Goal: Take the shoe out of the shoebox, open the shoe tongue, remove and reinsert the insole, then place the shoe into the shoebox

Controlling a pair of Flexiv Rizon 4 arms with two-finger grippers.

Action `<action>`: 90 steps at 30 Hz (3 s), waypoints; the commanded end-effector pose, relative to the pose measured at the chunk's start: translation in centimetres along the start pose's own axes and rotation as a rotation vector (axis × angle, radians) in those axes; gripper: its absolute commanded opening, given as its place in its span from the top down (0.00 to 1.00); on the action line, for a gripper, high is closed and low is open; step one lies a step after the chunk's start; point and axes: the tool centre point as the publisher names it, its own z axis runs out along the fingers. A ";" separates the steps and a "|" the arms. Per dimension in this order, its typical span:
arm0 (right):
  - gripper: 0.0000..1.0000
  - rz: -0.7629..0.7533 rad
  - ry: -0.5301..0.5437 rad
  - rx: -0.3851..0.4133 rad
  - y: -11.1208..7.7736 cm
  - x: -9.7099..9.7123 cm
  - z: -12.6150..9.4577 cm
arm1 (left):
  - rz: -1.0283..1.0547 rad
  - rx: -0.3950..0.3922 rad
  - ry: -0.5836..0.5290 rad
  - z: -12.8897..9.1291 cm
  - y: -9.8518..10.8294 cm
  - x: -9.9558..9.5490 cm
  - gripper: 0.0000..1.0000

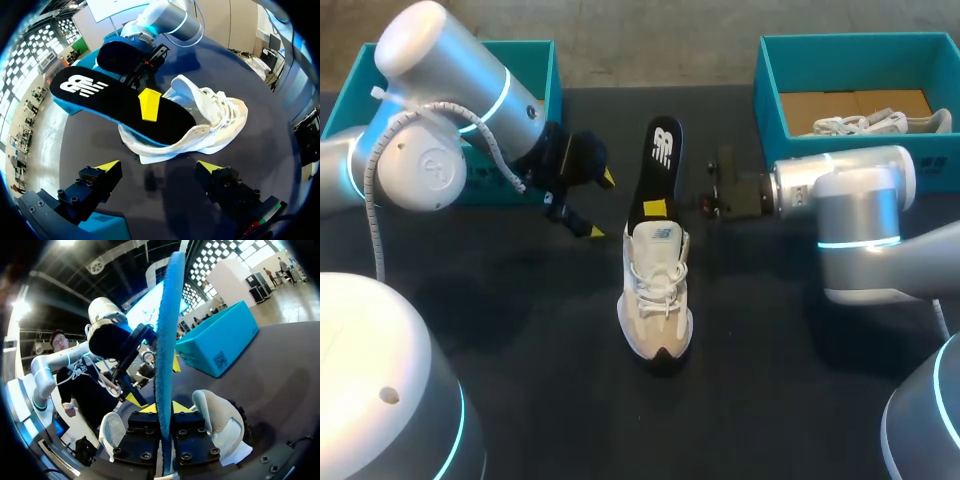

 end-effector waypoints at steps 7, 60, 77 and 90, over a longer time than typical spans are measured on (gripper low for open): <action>1.00 0.040 0.002 0.066 -0.5 0.0 0.1 | 0.000 -0.002 0.000 0.0 0.0 0.0 0.00; 1.00 0.146 0.030 0.209 -3.7 0.1 0.4 | 0.000 -0.002 0.000 0.0 0.0 0.0 0.00; 0.87 0.148 -0.009 0.229 -3.2 1.4 0.9 | 0.000 -0.002 0.000 0.0 0.0 0.0 0.00; 0.87 0.102 -0.033 0.248 -0.9 0.8 0.4 | 0.000 -0.002 0.000 0.0 0.0 0.0 0.00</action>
